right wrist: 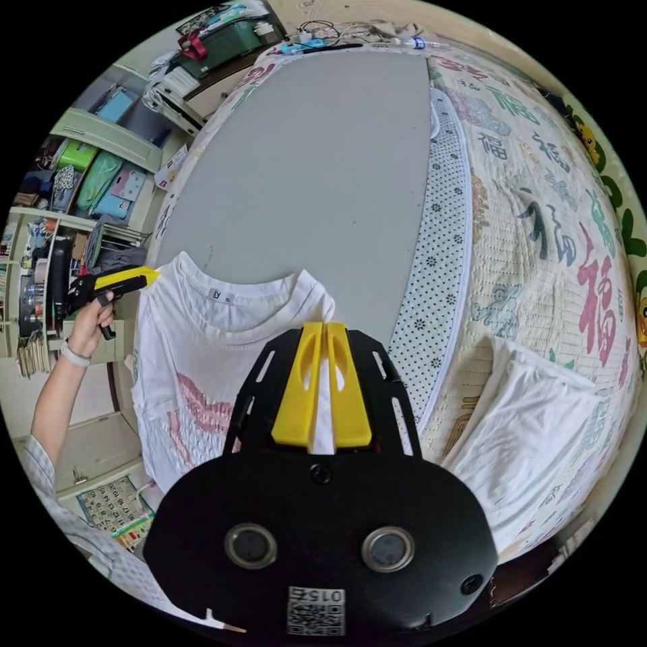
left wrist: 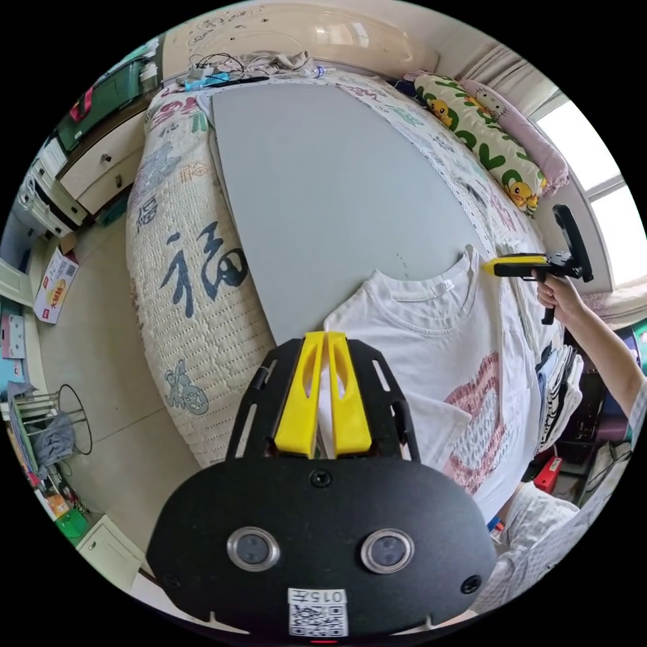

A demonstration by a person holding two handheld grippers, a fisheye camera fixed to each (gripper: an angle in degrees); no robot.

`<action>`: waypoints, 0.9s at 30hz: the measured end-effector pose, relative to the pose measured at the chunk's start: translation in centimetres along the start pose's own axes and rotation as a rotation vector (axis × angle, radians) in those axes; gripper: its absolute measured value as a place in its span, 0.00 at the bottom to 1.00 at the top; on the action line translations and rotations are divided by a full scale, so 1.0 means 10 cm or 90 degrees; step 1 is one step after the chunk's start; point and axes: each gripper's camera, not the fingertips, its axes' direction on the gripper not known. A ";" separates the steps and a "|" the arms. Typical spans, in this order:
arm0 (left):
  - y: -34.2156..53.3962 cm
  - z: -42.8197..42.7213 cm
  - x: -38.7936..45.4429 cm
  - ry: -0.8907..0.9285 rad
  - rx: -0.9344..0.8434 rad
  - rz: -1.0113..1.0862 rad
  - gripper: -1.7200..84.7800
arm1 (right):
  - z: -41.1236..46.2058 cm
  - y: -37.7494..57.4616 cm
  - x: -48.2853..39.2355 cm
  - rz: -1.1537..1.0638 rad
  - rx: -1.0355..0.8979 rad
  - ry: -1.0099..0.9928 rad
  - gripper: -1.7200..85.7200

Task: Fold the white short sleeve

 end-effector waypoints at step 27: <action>3.49 -0.36 0.52 0.167 0.058 0.097 0.02 | 0.33 2.05 -0.25 -0.159 0.032 -0.100 0.02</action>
